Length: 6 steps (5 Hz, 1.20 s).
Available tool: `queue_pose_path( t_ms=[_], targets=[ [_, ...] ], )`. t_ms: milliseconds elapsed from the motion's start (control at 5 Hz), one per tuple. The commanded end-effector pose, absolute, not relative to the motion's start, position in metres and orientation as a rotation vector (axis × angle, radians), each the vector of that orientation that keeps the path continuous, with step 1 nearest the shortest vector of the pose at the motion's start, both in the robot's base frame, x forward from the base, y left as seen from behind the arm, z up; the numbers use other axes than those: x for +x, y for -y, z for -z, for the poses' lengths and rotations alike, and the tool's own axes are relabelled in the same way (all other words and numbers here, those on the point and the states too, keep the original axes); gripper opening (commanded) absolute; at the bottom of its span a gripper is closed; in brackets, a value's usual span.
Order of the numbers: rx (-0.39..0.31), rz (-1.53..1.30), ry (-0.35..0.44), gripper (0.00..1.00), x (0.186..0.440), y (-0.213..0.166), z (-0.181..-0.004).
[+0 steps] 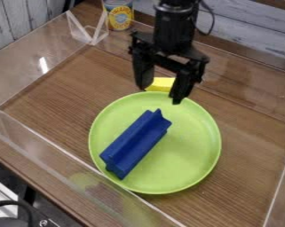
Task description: Put the blue object in the green plate
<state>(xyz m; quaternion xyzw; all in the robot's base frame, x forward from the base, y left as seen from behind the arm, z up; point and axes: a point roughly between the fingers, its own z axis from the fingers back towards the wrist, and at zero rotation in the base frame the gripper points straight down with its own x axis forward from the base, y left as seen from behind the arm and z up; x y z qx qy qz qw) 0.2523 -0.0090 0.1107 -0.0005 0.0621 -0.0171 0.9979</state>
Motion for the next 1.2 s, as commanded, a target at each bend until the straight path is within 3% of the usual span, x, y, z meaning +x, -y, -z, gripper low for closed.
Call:
queue_pose_path(
  t_ms=[0, 1000],
  targets=[
    [-0.006, 0.059, -0.077, 1.00, 0.235, 0.011, -0.116],
    [-0.007, 0.094, -0.117, 1.00, 0.212, 0.016, -0.097]
  ],
)
